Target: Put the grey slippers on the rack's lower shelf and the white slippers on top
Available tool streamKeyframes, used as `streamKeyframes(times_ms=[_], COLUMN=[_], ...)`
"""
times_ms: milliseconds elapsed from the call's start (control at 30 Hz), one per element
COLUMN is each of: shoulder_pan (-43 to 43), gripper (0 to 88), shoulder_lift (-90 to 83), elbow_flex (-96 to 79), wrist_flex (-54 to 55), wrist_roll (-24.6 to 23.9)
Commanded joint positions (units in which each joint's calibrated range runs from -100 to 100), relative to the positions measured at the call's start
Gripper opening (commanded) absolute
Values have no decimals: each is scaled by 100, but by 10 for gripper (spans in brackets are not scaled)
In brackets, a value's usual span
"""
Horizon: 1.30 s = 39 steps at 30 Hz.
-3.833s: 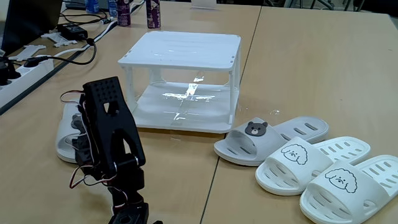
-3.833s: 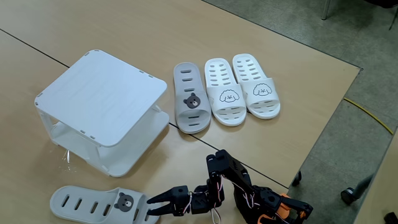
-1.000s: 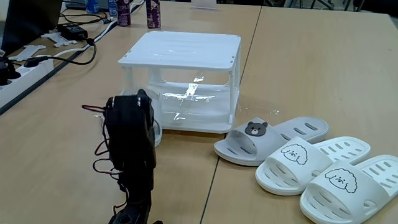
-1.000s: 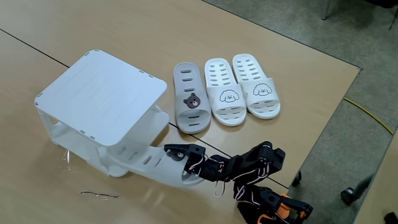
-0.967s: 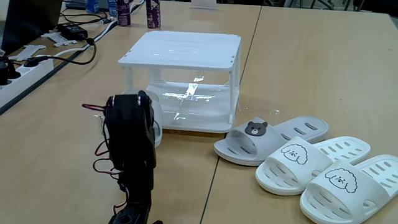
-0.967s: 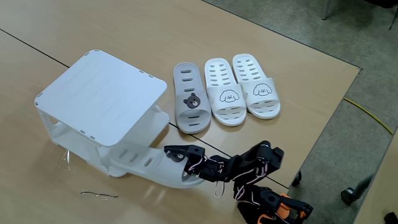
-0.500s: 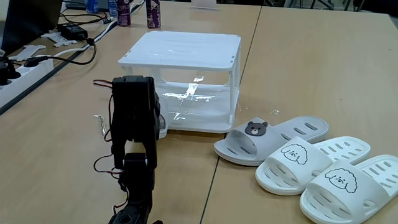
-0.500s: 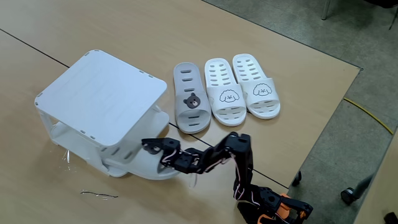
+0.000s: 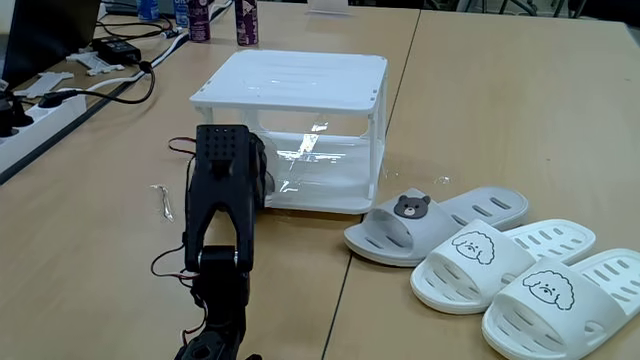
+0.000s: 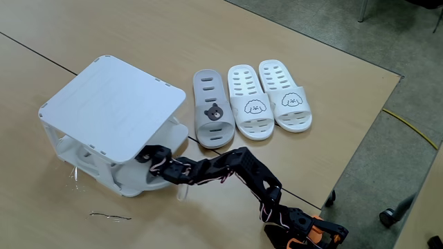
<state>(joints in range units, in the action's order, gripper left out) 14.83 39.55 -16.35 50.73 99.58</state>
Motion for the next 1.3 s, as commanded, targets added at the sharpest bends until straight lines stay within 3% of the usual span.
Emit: streamKeyframes(times_ms=[0, 267, 633, 800, 1000, 1133, 1267], shoulder_pan=[-44, -315, -151, -19, 63, 71, 71], gripper=[6, 6, 10, 210, 232, 335, 337], shoulder_lift=[341, 1392, 1586, 1527, 1510, 1325, 761], elbow_flex=[1937, 4229, 4382, 4382, 4093, 3823, 3002], wrist_flex=[-655, -1881, -1881, -1881, -1881, -1872, -1846], wrist_roll=[42, 42, 42, 42, 42, 42, 42])
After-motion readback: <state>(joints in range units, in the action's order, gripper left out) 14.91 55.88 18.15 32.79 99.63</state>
